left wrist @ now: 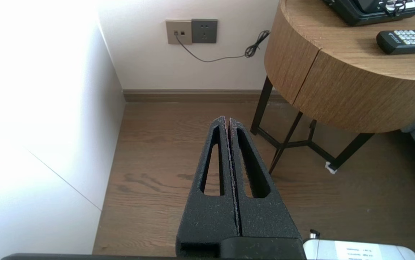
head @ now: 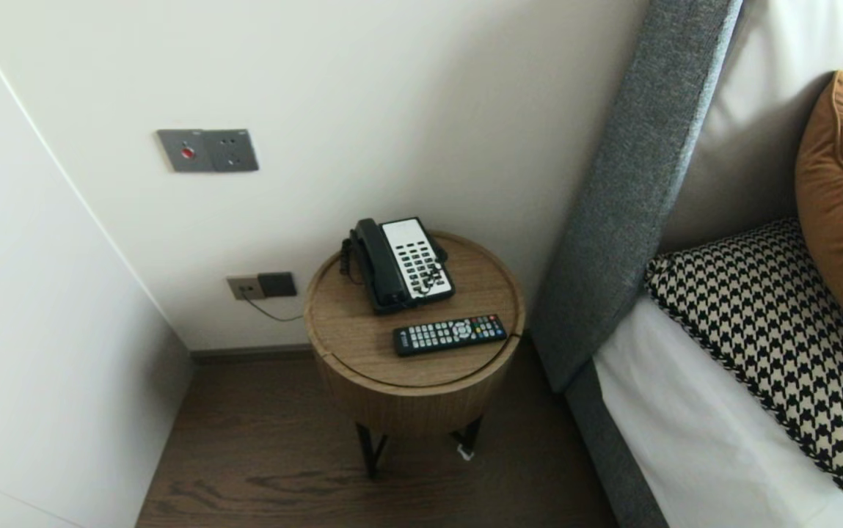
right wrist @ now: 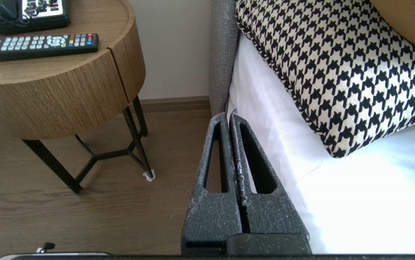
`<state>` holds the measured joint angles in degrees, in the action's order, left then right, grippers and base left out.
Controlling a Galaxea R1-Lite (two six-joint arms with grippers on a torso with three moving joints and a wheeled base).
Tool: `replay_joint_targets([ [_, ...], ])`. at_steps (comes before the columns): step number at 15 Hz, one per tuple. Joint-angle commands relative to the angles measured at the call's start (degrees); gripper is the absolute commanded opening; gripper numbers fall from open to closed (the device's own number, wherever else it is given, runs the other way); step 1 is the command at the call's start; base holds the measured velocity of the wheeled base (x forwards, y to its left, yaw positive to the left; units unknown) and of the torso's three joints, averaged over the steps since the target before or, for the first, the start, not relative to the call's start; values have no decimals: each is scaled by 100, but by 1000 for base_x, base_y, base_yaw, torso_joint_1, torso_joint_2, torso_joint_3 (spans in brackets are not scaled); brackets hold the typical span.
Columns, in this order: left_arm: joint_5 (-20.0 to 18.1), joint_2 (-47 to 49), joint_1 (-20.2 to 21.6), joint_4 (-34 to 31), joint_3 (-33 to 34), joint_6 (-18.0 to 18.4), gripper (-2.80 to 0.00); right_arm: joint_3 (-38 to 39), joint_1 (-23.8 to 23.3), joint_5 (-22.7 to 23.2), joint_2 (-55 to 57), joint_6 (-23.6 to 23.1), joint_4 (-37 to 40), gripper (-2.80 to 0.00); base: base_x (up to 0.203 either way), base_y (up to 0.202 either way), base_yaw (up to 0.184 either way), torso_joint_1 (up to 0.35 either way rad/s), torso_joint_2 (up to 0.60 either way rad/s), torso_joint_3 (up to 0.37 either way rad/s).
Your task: Open the nightstand drawer
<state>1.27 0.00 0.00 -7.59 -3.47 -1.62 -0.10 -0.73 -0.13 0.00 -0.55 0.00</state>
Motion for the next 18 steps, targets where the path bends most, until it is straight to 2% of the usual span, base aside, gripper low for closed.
replay_joint_targets([
  [1,5,9,2,-5,5,-5,-280,1,1,5,0,-32,-17,-280,0,0,0,0,0,0],
  [8,5,9,0,-5,5,-5,-280,-145,-5,-14,-19,-41,166,-280,0,0,0,0,0,0],
  [9,5,9,0,-5,5,-5,-280,-421,-3,4,5,-41,340,-280,0,0,0,0,0,0],
  [12,5,9,0,-5,5,4,-280,-1555,2,91,223,-41,1493,-280,0,0,0,0,0,0],
  [16,5,9,0,-5,-4,4,-280,-2462,-25,104,1817,-36,1364,-280,0,0,0,0,0,0],
  [18,5,9,0,-9,-4,4,-280,-3193,-39,95,2741,-30,1220,-280,0,0,0,0,0,0],
])
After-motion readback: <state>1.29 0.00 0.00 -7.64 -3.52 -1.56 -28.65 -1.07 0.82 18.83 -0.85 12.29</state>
